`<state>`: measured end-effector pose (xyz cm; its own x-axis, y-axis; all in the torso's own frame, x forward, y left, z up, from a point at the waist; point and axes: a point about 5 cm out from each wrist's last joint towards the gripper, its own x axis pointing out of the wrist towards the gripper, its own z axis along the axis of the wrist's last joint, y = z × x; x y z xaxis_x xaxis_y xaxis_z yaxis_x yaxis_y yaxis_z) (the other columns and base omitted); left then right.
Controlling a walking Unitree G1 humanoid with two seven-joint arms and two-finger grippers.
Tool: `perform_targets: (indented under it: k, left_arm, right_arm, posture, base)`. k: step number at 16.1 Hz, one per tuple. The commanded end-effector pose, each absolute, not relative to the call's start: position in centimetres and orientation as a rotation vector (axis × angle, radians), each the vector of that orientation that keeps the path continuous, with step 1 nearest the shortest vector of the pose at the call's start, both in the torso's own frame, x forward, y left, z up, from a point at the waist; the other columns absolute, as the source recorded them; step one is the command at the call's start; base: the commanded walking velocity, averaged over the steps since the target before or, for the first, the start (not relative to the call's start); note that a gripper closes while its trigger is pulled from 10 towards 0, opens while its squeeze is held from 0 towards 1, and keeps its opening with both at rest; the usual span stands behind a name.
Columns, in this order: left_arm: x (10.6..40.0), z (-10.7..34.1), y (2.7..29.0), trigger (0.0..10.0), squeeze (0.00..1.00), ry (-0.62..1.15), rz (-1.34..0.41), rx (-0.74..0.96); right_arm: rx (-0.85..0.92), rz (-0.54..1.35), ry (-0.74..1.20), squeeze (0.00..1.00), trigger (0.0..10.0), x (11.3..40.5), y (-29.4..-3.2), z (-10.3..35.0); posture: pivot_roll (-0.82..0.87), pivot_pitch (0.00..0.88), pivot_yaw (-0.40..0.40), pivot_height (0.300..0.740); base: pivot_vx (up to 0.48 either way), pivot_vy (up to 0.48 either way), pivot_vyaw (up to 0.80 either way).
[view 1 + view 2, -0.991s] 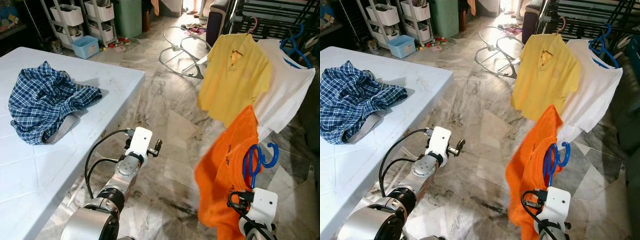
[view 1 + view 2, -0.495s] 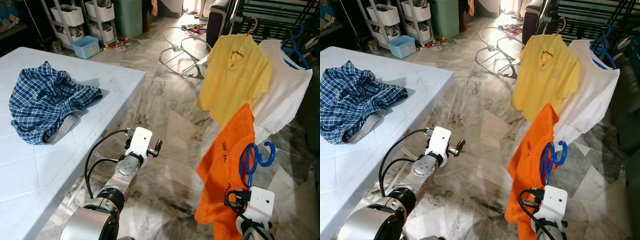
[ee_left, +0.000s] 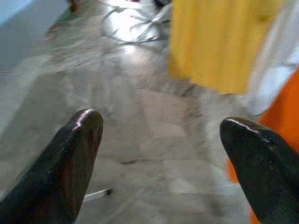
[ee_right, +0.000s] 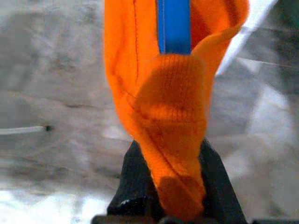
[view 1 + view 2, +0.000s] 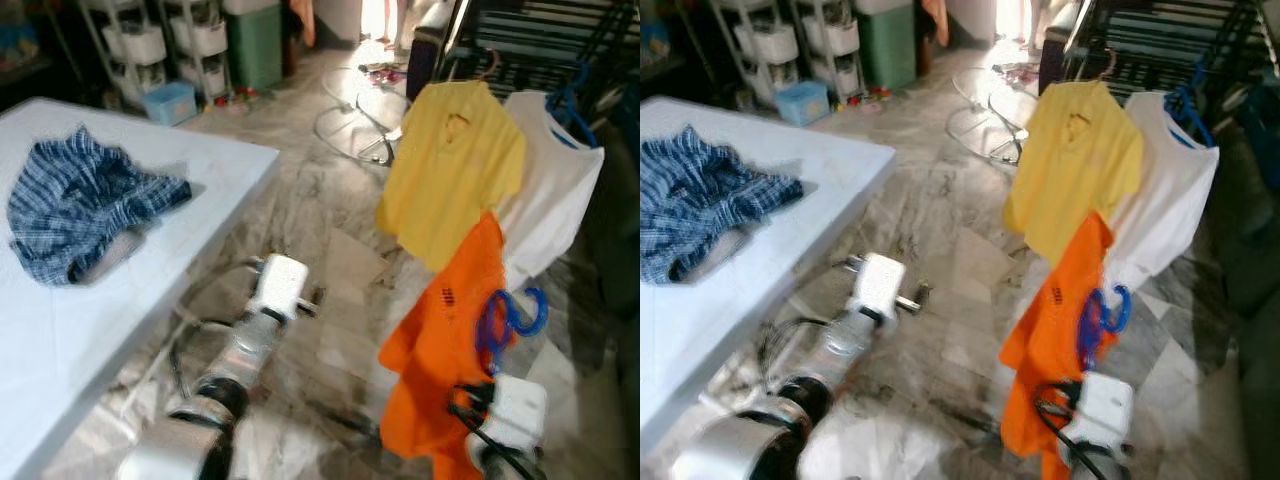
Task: Hang hanger
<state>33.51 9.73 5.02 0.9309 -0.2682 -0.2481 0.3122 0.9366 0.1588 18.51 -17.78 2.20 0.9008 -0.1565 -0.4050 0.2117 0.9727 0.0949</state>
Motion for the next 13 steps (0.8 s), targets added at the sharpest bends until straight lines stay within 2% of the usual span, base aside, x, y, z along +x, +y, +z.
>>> perform_targets:
  k: [1,6,13]
  left_arm:
    - [33.41,5.12,8.64,10.0,0.0,0.224,-0.327,0.186]
    - [33.27,4.92,8.76,10.0,0.0,0.228,-0.322,0.185]
    - [32.7,4.33,8.48,10.0,0.0,0.236,-0.296,0.158]
  right_arm:
    - [0.121,-0.214,0.377,0.0,0.0,18.47,-18.5,2.7]
    - [0.116,-0.207,0.382,0.0,0.0,18.32,-18.49,2.69]
    - [0.095,-0.177,0.403,0.0,0.0,17.67,-18.77,2.74]
  posture:
    - [-0.06,0.0,-0.013,0.74]
    - [-0.06,0.0,-0.026,0.74]
    - [-0.07,0.0,-0.079,0.74]
  base:
    - [0.0,-0.259,0.0]
    - [0.0,-0.25,0.0]
    - [0.0,0.0,0.0]
